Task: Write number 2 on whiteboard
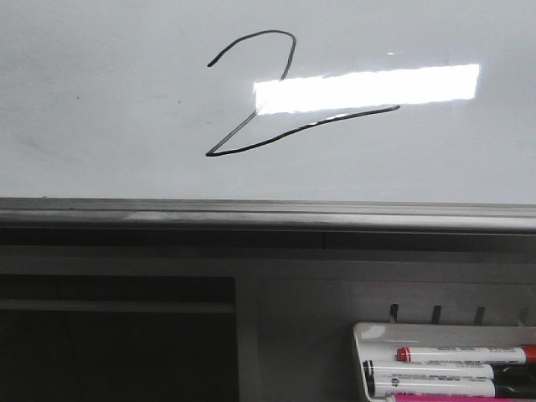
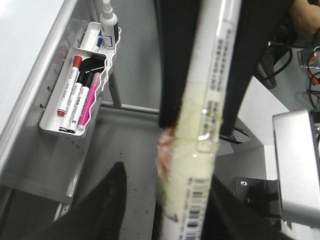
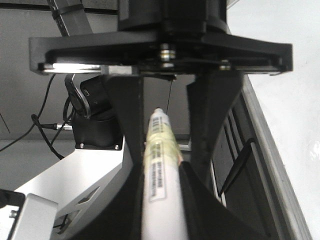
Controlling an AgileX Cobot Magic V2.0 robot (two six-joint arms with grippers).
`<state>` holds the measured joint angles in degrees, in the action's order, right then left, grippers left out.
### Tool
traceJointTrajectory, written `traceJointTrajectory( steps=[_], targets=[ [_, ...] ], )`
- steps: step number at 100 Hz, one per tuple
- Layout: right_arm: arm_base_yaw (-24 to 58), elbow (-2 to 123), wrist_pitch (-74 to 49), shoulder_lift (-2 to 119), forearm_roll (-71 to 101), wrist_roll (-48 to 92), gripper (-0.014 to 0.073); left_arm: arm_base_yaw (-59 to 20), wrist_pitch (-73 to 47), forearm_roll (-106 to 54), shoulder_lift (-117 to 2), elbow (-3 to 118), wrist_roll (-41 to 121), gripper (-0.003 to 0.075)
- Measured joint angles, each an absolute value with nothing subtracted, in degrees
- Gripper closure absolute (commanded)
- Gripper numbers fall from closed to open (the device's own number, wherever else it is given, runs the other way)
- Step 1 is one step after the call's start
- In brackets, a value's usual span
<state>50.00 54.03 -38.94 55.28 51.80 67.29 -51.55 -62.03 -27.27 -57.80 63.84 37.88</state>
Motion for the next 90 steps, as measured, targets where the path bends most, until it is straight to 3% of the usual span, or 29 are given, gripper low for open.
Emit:
traceJointTrajectory(
  steps=[20, 29, 36, 46, 55, 78, 85, 90],
  targets=[
    [50.0, 54.1, -38.7, 55.3, 50.9, 67.3, 0.0652, -51.5, -62.0, -27.7, -57.9, 63.8, 38.0, 0.0739],
    [50.0, 54.1, -38.8, 55.3, 50.9, 67.3, 0.0590, -51.5, -62.1, -27.7, -57.9, 63.8, 39.0, 0.0741],
    [50.0, 54.1, -38.8, 55.3, 50.9, 67.0, 0.0436, -51.7, -62.1, -27.7, -57.9, 63.8, 39.2, 0.0741],
    [50.0, 54.1, -38.2, 55.3, 50.8, 66.7, 0.0146, -51.7, -61.0, -27.7, -57.9, 63.8, 39.0, 0.0741],
    [49.7, 54.1, -36.8, 54.8, 50.7, 66.6, 0.0006, -51.7, -57.9, -27.4, -57.8, 63.8, 38.3, 0.0741],
    [41.3, 54.1, -33.5, 47.3, 50.6, 66.2, 0.0022, -50.8, -46.1, -24.1, -52.9, 61.0, 33.1, 0.0741],
    [37.3, 54.1, -33.4, 44.1, 50.6, 64.5, 0.0074, -49.2, -40.1, -19.9, -51.0, 58.2, 27.8, 0.0741],
    [34.7, 54.1, -33.4, 42.1, 50.6, 62.8, 0.0167, -47.5, -35.2, -16.8, -50.2, 55.8, 23.4, 0.0741]
  ],
)
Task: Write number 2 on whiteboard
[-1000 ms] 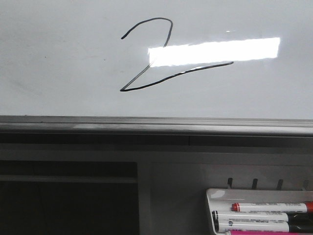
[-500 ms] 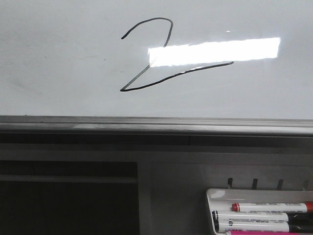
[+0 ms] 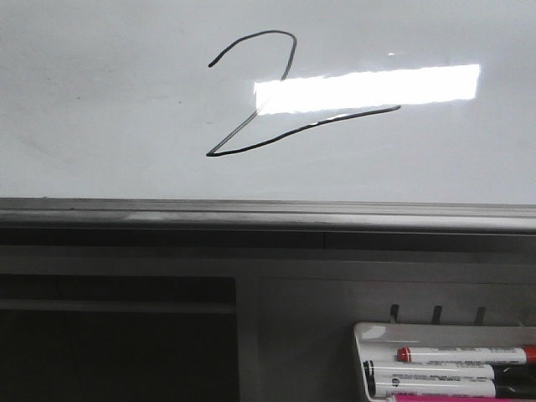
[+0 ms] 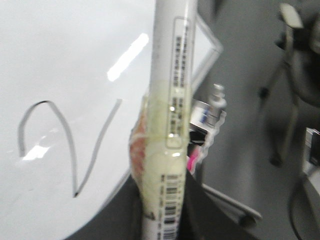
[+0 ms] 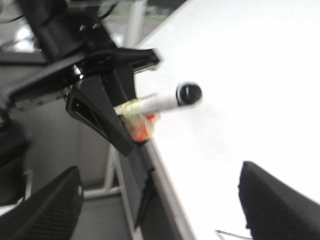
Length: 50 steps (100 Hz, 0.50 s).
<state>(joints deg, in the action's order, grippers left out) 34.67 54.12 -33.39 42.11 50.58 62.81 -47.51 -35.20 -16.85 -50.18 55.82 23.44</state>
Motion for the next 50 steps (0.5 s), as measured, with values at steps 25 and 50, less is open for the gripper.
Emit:
traceJointTrajectory(
  steps=[25, 50],
  targets=[
    [27.7, 51.4, -38.3, 35.9, 50.6, 58.4, 0.0664, -38.8, -8.2, -16.9, -53.8, 44.6, 14.7, 0.0741],
    [27.5, 49.4, -42.5, 35.5, 50.6, 54.9, 0.0664, -37.2, 7.5, -18.5, -66.7, 43.3, 14.3, 0.0741]
  ],
)
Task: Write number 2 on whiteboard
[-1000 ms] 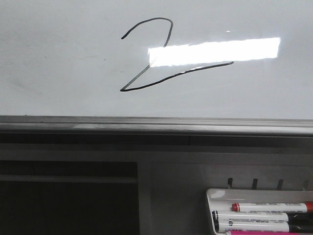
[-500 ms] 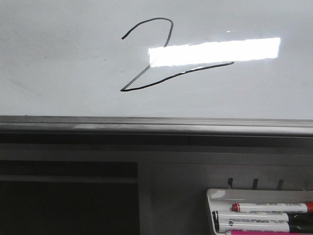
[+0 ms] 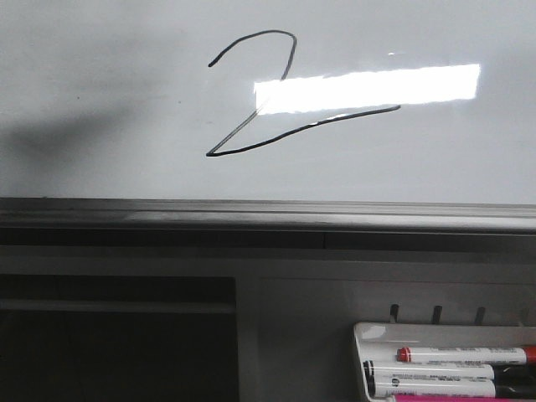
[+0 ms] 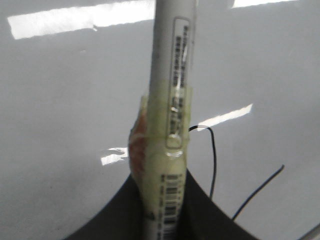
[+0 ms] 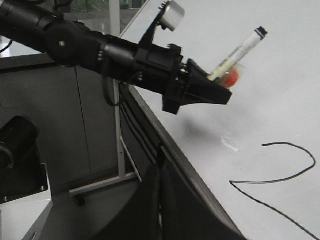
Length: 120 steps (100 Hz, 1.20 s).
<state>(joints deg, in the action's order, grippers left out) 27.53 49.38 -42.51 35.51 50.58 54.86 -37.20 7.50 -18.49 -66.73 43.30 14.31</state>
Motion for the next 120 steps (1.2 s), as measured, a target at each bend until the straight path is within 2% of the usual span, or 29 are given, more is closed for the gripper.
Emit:
traceJointTrajectory(
  steps=[17, 38, 120],
  targets=[
    [27.5, 49.3, -44.0, 35.5, 50.6, 53.8, 0.0664, -37.1, 15.1, -20.7, -74.5, 43.3, 14.3, 0.0741],
    [27.5, 49.3, -45.1, 35.5, 50.6, 53.0, 0.0664, -35.6, 17.1, -31.4, -79.3, 43.3, 14.3, 0.0741],
    [27.5, 49.2, -45.2, 35.5, 50.6, 52.9, 0.0664, -35.5, 17.8, -33.1, -82.2, 43.6, 14.2, 0.0740]
  ],
)
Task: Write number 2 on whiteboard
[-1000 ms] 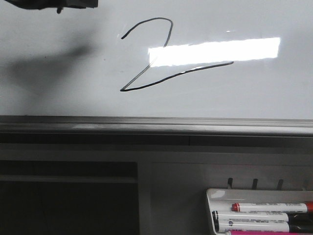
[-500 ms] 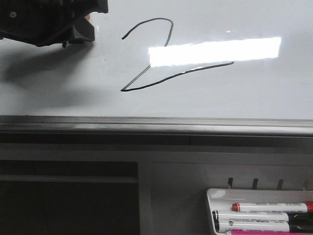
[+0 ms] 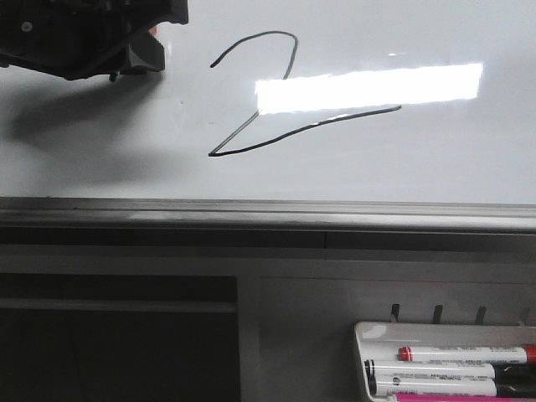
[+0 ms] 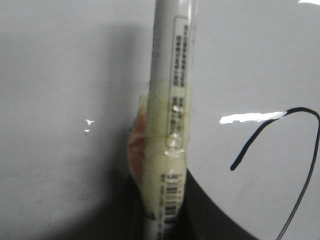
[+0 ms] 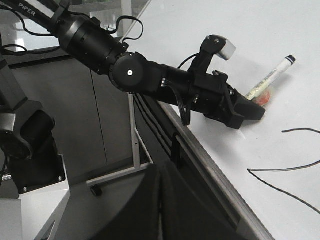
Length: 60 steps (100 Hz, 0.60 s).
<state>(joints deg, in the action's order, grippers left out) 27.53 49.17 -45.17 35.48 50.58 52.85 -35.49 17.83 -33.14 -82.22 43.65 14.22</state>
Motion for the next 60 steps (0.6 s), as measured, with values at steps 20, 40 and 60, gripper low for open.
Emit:
traceJointTrajectory(
  steps=[20, 40, 60],
  targets=[
    [27.5, 49.2, -45.2, 35.5, 50.6, 52.7, 0.0664, -35.5, 17.7, -33.1, -82.2, 43.6, 14.2, 0.0740],
    [27.5, 49.2, -45.2, 35.5, 50.6, 52.5, 0.0664, -35.5, 17.7, -33.1, -82.2, 43.7, 14.2, 0.0708],
    [27.5, 49.2, -45.2, 35.5, 50.6, 52.4, 0.0664, -35.5, 17.6, -33.1, -82.3, 43.7, 14.2, 0.0563]
  ],
)
